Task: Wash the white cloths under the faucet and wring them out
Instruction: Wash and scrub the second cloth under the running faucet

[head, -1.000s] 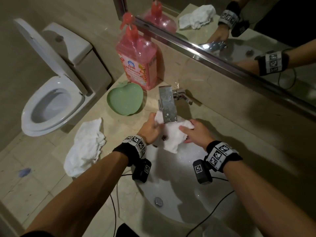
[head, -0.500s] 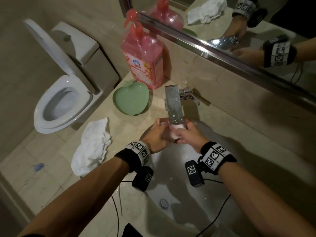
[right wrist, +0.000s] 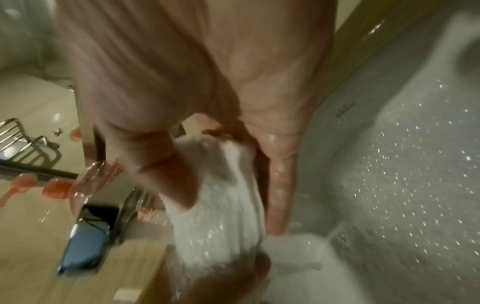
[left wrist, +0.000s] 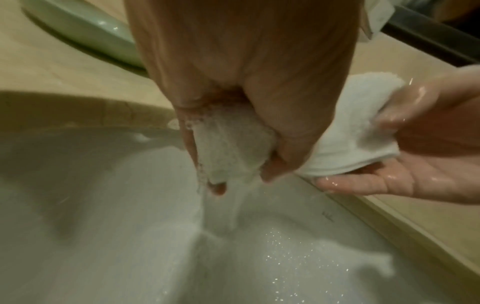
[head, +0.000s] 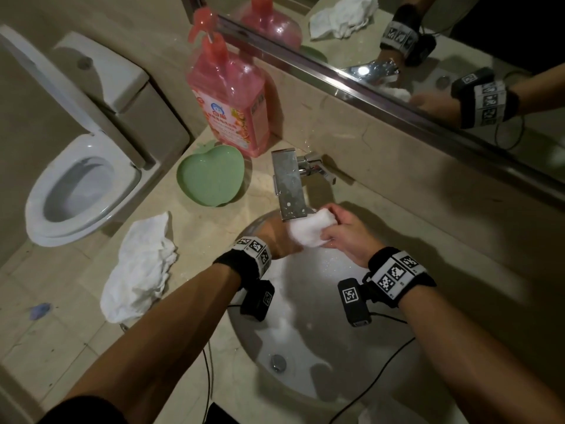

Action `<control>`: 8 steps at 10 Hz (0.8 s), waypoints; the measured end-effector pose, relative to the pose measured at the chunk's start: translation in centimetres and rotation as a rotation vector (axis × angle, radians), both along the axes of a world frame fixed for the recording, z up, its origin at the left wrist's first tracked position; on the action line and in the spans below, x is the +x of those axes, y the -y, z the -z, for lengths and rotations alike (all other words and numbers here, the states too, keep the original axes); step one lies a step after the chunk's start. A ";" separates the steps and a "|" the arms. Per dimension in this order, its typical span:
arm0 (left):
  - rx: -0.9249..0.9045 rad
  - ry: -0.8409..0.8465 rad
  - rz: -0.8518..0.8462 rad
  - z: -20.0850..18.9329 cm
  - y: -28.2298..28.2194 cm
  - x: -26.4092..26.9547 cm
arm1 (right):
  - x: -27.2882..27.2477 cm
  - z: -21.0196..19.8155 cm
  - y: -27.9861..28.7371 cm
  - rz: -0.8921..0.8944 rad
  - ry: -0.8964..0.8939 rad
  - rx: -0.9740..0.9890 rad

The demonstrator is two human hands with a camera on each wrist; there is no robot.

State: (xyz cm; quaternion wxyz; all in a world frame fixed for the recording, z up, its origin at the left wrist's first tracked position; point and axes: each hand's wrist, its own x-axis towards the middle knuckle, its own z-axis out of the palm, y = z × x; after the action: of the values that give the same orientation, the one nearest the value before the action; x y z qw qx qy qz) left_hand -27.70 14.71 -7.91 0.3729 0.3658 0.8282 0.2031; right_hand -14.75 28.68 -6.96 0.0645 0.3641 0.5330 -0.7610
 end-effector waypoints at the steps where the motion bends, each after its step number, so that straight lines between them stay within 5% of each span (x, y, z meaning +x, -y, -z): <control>1: 0.064 -0.104 0.045 -0.3 0.0 -0.3 | 0.0 -0.6 -0.9 -0.084 0.067 -0.104; 3: -0.148 -0.330 0.169 -1.1 -0.2 -1.6 | -2.3 -0.9 0.7 -0.389 0.236 0.236; 5: -0.252 -0.211 0.094 -1.1 -1.7 -0.9 | -4.3 0.7 2.7 -0.751 0.318 0.846; 7: -0.276 -0.194 -0.068 0.7 -1.5 -0.9 | -4.7 1.4 2.1 -1.006 0.282 1.206; 8: -0.271 -0.165 -0.030 1.6 -1.6 -0.9 | -4.2 1.6 2.1 -0.955 0.248 1.249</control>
State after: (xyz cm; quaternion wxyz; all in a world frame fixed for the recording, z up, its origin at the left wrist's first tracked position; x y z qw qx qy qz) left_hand -28.61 16.28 -9.56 0.3464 0.3151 0.8812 0.0646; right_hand -18.97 26.62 -8.59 0.2267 0.1470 0.9485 -0.1652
